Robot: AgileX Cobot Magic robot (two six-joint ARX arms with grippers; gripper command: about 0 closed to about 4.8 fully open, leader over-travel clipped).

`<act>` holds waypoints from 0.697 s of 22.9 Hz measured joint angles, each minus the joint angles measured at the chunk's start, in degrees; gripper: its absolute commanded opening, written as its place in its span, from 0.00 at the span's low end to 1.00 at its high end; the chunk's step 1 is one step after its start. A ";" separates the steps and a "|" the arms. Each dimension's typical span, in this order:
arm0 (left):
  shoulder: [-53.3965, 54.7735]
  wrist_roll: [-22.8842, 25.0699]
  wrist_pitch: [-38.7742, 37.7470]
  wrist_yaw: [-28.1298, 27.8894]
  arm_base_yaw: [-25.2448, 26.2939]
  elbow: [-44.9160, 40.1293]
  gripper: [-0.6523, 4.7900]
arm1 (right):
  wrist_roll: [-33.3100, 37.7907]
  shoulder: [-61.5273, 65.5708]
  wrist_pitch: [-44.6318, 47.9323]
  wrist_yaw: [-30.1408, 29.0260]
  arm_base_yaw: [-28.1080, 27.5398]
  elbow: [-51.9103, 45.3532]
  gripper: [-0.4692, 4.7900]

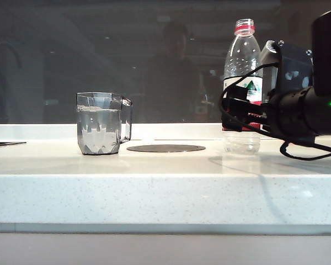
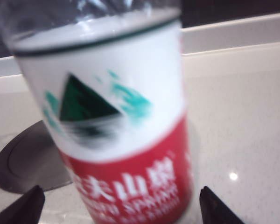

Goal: Pick up the mineral water bottle on the table and pour water into the mug until it's half full.

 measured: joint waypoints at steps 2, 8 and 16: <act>-0.02 0.00 -0.04 0.00 0.00 0.00 0.11 | 0.81 -0.33 0.07 -0.31 0.02 -0.94 1.00; -0.02 0.00 -0.20 0.07 1.05 0.00 0.11 | 1.66 -5.01 0.17 -1.36 0.68 -3.65 1.00; -0.02 0.00 -0.52 -0.02 10.69 0.00 0.11 | 1.68 -11.21 0.17 -0.79 7.39 -6.47 1.00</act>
